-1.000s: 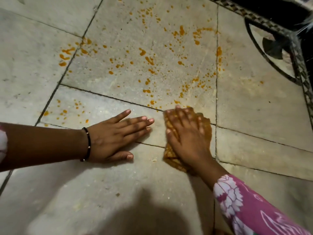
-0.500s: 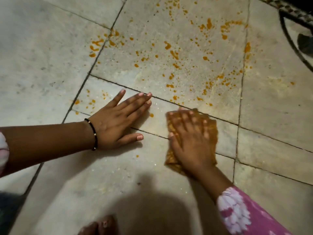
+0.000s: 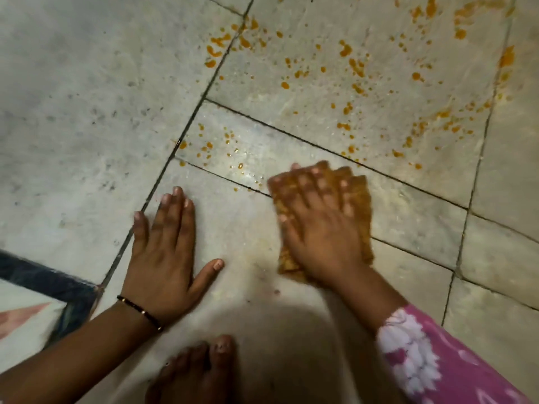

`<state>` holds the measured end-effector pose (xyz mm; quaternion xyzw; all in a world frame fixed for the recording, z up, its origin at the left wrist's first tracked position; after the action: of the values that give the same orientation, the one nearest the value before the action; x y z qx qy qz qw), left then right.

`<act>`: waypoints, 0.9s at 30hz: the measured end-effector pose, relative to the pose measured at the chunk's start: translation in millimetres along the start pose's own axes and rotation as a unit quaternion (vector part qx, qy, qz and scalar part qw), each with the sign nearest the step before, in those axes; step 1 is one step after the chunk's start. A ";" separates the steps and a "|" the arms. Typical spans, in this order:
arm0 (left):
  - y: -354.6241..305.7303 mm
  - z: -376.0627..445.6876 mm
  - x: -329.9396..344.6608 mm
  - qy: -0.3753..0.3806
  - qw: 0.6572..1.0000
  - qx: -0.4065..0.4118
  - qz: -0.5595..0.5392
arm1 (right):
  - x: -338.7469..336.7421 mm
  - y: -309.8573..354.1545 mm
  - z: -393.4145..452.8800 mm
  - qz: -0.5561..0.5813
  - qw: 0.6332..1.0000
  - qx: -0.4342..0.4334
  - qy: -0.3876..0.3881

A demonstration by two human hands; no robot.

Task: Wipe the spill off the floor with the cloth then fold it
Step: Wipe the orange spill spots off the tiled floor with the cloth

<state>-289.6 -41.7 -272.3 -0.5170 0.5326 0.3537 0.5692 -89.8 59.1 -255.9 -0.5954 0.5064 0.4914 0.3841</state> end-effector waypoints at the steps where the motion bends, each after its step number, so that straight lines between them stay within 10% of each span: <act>1: 0.2 0.6 1.4 0.010 1.000 0.004 0.007 | -2.4 -23.1 0.9 -0.003 0.999 0.051 0.000; 6: -0.9 3.2 2.8 0.013 1.000 0.002 0.016 | 12.8 -62.0 -86.1 -0.043 0.991 0.130 0.011; 13: -1.8 2.6 1.5 0.013 1.000 0.001 0.022 | 16.6 54.0 -70.0 0.019 0.994 -0.102 0.022; 21: -0.9 1.6 0.9 0.017 1.000 -0.001 0.011 | -0.5 -59.5 -33.7 -0.014 0.995 0.096 0.008; 27: -1.8 2.1 0.9 0.011 1.000 -0.003 0.005 | 21.8 28.4 -106.6 -0.016 0.992 -0.119 0.034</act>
<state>-287.2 -40.2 -273.0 -0.5202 0.5404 0.3524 0.5596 -96.7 -53.1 -252.3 -0.6612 0.4474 0.5214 0.3015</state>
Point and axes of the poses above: each hand's wrist, its own z-axis towards the middle knuckle, its own x-axis out of the palm, y = z × x, the point moved 5 cm from there along z, towards the middle knuckle, and after that the axes turned 15 degrees about x, right-handed, at the moved point
